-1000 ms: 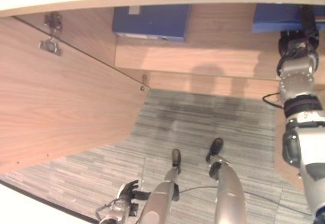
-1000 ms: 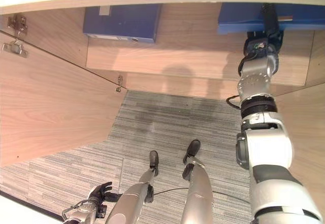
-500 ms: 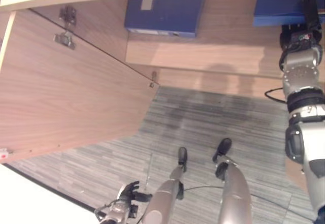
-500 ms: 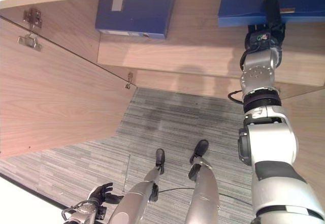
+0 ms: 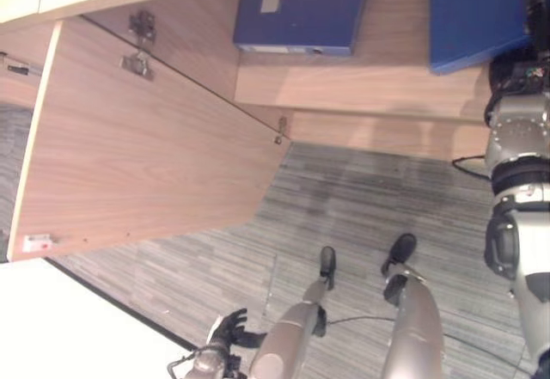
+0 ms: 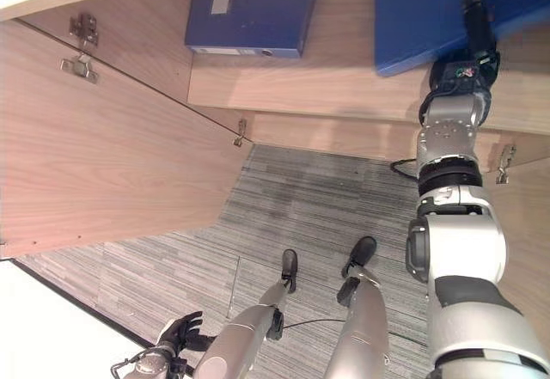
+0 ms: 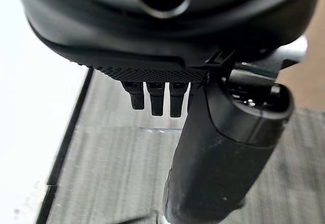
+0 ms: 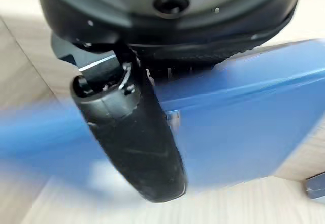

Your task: Put the empty folder in the office cabinet

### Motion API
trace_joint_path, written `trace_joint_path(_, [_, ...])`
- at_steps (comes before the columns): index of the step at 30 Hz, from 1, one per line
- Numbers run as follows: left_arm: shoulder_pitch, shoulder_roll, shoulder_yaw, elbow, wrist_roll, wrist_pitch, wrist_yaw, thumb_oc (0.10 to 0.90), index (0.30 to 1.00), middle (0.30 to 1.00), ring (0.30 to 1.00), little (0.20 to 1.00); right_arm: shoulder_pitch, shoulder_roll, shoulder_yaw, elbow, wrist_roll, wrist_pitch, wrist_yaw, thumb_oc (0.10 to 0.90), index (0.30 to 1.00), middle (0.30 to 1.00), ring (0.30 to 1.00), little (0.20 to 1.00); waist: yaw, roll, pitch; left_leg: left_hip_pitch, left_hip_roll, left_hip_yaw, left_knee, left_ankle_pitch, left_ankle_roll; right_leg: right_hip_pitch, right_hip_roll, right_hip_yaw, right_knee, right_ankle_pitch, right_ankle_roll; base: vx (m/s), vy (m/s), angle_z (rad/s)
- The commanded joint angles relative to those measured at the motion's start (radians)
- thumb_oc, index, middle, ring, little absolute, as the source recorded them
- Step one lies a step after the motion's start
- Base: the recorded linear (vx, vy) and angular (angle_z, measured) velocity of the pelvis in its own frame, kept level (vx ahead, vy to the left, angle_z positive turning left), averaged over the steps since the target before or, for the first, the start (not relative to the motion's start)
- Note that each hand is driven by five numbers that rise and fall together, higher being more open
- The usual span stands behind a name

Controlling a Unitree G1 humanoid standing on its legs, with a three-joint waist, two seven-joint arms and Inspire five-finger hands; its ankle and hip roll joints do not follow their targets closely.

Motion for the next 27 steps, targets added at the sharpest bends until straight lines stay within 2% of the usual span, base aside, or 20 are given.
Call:
trace_joint_path(1, [0.061,0.079,-0.066,0.064,0.004,0.018,0.009,0.8,0.9,0.9,0.9,0.9,-0.026,-0.037,0.019,-0.065,0.015,-0.065,0.077,0.8,0.9,0.9,0.9,0.9,0.014,0.011,-0.036,0.157,0.045,-0.067,-0.002,-0.165,-0.052,0.006,0.035,0.117,-0.028,0.003,0.206,-0.01,0.017,0.04])
trace_joint_path(4, [0.065,0.074,-0.065,0.059,0.005,0.02,0.005,0.8,0.9,0.9,0.9,0.9,0.027,-0.004,-0.006,-0.089,0.016,-0.075,0.081,0.8,0.9,0.9,0.9,0.9,0.006,0.015,-0.031,0.16,0.045,-0.064,-0.002,-0.166,-0.051,0.01,0.037,0.121,-0.031,0.005,0.206,0.0,0.01,0.0])
trace_joint_path(5, [0.062,0.067,-0.061,0.061,0.005,0.024,0.005,0.8,0.9,0.9,0.9,0.9,0.065,0.037,-0.029,-0.12,0.032,-0.091,0.09,0.8,0.9,0.9,0.9,0.9,0.0,0.018,-0.027,0.163,0.046,-0.061,-0.002,-0.168,-0.05,0.012,0.04,0.123,-0.033,0.006,0.207,0.0,0.0,0.0])
trace_joint_path(10, [0.056,0.059,-0.05,0.061,0.001,0.028,0.008,0.8,0.9,0.9,0.9,0.9,0.136,0.13,-0.059,-0.199,0.044,-0.127,0.092,0.8,0.9,0.9,0.9,0.9,-0.012,0.015,-0.023,0.166,0.047,-0.055,-0.002,-0.169,-0.051,0.016,0.044,0.126,-0.038,0.009,0.207,-0.01,0.01,-0.02])
trace_joint_path(12, [0.047,0.044,-0.039,0.066,-0.004,0.036,0.015,0.8,0.9,0.9,0.9,0.9,0.198,0.215,-0.09,-0.271,0.065,-0.159,0.107,0.8,0.9,0.9,0.9,0.9,-0.024,0.017,-0.017,0.167,0.048,-0.053,-0.002,-0.17,-0.051,0.018,0.046,0.129,-0.042,0.009,0.206,-0.01,0.021,-0.06])
trace_joint_path(17, [0.041,0.032,-0.034,0.07,-0.004,0.045,0.016,0.8,0.9,0.9,0.9,0.9,0.248,0.296,-0.112,-0.336,0.093,-0.193,0.115,0.8,0.9,0.9,0.9,0.9,-0.034,0.021,-0.017,0.169,0.048,-0.049,-0.002,-0.172,-0.053,0.02,0.048,0.132,-0.045,0.01,0.206,0.0,0.013,-0.04])
trace_joint_path(20, [0.036,0.044,-0.024,0.072,-0.021,0.05,0.015,0.8,0.9,0.9,0.9,0.9,0.256,0.31,-0.054,-0.344,0.084,-0.18,0.098,0.8,0.9,0.9,0.9,0.9,-0.043,0.016,-0.017,0.17,0.048,-0.046,-0.002,-0.169,-0.055,0.016,0.049,0.137,-0.043,0.014,0.204,-0.01,0.027,-0.02])
trace_joint_path(21, [0.026,0.056,-0.019,0.077,-0.029,0.051,0.014,0.8,0.9,0.9,0.9,0.9,0.224,0.265,0.002,-0.292,0.024,-0.153,0.051,0.8,0.9,0.9,0.9,0.9,-0.045,0.008,-0.019,0.17,0.05,-0.045,-0.002,-0.167,-0.056,0.012,0.052,0.138,-0.042,0.017,0.202,0.0,0.0,0.0])
trace_joint_path(22, [0.018,0.069,-0.019,0.082,-0.032,0.052,0.009,0.8,0.9,0.9,0.9,0.9,0.201,0.218,0.072,-0.231,-0.06,-0.069,0.015,0.8,0.9,0.9,0.9,0.9,-0.045,-0.004,-0.023,0.17,0.051,-0.044,-0.002,-0.165,-0.057,0.011,0.051,0.135,-0.044,0.022,0.199,-0.04,-0.015,-0.02])
trace_joint_path(23, [0.006,0.078,-0.021,0.088,-0.035,0.051,0.001,0.8,0.9,0.9,0.9,0.9,0.161,0.169,0.159,-0.183,-0.17,0.054,0.003,0.8,0.9,0.9,0.9,0.9,-0.046,-0.015,-0.023,0.167,0.053,-0.042,-0.002,-0.162,-0.058,0.007,0.051,0.133,-0.046,0.029,0.196,-0.05,-0.032,-0.01])
trace_joint_path(24, [-0.014,0.084,-0.024,0.101,-0.032,0.05,-0.016,0.8,0.9,0.9,0.9,0.9,0.106,0.124,0.251,-0.114,-0.281,0.188,0.041,0.8,0.9,0.9,0.9,0.9,-0.048,-0.025,-0.022,0.163,0.054,-0.039,-0.002,-0.159,-0.059,0.004,0.052,0.132,-0.052,0.037,0.193,-0.05,-0.037,-0.01])
trace_joint_path(25, [-0.028,0.096,-0.031,0.108,-0.025,0.044,-0.031,0.8,0.9,0.9,0.9,0.9,0.057,0.091,0.339,-0.067,-0.388,0.278,0.084,0.8,0.9,0.9,0.9,0.9,-0.048,-0.035,-0.023,0.16,0.056,-0.038,-0.002,-0.156,-0.058,0.002,0.051,0.131,-0.054,0.042,0.191,-0.05,-0.039,-0.02])
trace_joint_path(26, [-0.039,0.104,-0.041,0.112,-0.021,0.04,-0.045,0.8,0.9,0.9,0.9,0.9,0.016,0.069,0.409,-0.034,-0.477,0.334,0.123,0.8,0.9,0.9,0.9,0.9,-0.048,-0.044,-0.025,0.157,0.057,-0.037,-0.002,-0.155,-0.059,0.001,0.051,0.131,-0.059,0.047,0.19,-0.03,-0.026,-0.04])
trace_joint_path(27, [-0.04,0.104,-0.041,0.112,-0.021,0.04,-0.045,0.8,0.9,0.9,0.9,0.9,0.015,0.069,0.41,-0.033,-0.477,0.334,0.124,0.8,0.9,0.9,0.9,0.9,-0.048,-0.044,-0.024,0.157,0.057,-0.037,-0.002,-0.155,-0.059,0.001,0.051,0.131,-0.059,0.047,0.19,-0.03,-0.023,-0.09])
